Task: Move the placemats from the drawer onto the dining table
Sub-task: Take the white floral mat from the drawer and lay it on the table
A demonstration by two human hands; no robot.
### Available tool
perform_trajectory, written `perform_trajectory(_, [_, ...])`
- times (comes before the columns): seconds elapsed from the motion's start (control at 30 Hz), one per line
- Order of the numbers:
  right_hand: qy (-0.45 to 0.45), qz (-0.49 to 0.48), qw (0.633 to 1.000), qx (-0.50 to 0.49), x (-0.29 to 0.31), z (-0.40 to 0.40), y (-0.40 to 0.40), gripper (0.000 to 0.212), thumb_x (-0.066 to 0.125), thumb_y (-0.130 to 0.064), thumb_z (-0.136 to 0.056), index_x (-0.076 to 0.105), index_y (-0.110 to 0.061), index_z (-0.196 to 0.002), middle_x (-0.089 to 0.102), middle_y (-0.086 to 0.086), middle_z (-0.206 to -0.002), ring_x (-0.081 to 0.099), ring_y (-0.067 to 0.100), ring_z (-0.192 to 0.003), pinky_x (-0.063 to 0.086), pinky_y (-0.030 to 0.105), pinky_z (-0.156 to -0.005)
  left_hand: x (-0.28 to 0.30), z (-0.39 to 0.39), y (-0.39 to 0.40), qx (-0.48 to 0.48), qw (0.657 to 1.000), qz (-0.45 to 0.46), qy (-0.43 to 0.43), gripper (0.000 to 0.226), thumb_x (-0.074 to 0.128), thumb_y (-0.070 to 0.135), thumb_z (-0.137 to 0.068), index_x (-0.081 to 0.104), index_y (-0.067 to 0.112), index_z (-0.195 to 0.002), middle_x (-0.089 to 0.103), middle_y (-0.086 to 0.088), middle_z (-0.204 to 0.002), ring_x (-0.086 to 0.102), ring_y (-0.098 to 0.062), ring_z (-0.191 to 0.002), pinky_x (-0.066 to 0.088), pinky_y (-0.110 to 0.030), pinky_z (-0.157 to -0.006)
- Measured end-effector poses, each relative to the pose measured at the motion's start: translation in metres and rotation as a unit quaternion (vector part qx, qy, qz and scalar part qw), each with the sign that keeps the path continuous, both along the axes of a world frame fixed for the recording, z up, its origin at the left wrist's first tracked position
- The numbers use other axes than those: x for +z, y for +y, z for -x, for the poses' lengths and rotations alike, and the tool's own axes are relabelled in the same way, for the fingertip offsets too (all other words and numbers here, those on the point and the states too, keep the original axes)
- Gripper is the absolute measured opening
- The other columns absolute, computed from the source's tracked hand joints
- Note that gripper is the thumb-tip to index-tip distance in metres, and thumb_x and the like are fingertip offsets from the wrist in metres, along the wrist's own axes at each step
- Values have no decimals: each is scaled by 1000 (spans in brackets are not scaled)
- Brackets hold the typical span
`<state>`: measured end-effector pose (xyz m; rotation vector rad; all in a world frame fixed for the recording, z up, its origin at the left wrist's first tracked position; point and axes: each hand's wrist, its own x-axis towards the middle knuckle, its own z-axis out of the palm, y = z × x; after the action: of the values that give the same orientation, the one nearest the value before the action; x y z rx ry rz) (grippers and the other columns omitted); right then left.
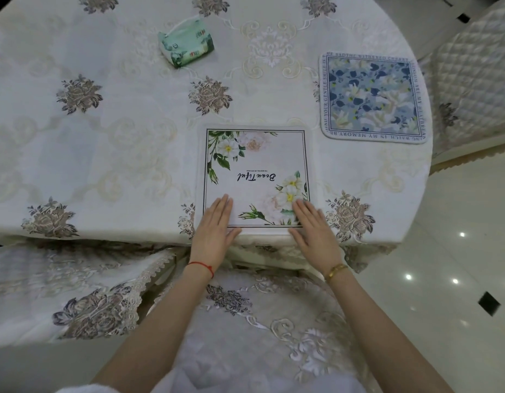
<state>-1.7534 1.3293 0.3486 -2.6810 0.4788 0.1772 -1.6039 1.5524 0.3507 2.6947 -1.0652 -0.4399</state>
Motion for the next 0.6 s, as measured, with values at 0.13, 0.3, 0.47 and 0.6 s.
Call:
perform_trajectory(0.13, [-25,29,999,-32,5,3,-16,53,34,-36,-102,28,-17,-151,25,-1,-158,13,15,-148,9,38,-122,3,-13,14,55,998,22,19,69,39,43,-98,13,10,-152,10,-5,-161,6,-19,-148,7,-33,-121])
perform_trajectory(0.3, [-52,1,999,-8,11,-65,-10,50,44,-23,-101,35,-9,-147,28,8,-157,17,25,-147,17,43,-121,3,-46,-11,16,999,30,6,61,39,35,-100,18,10,-151,16,-9,-159,10,-25,-147,12,-38,-121])
perform_trajectory(0.47, [-26,8,999,40,3,-131,5,53,40,-27,-101,28,-10,-150,24,8,-158,16,26,-148,10,41,-122,5,-69,-49,9,999,36,7,61,41,35,-99,19,11,-151,19,-10,-158,13,-25,-147,11,-37,-121])
perform_trajectory(0.6, [-27,16,999,40,-6,-121,-14,56,35,-37,-102,24,-13,-152,21,3,-159,16,19,-148,8,37,-122,-2,-79,-43,33,998,47,-7,66,40,42,-98,21,7,-150,21,-9,-158,18,-22,-146,12,-31,-120])
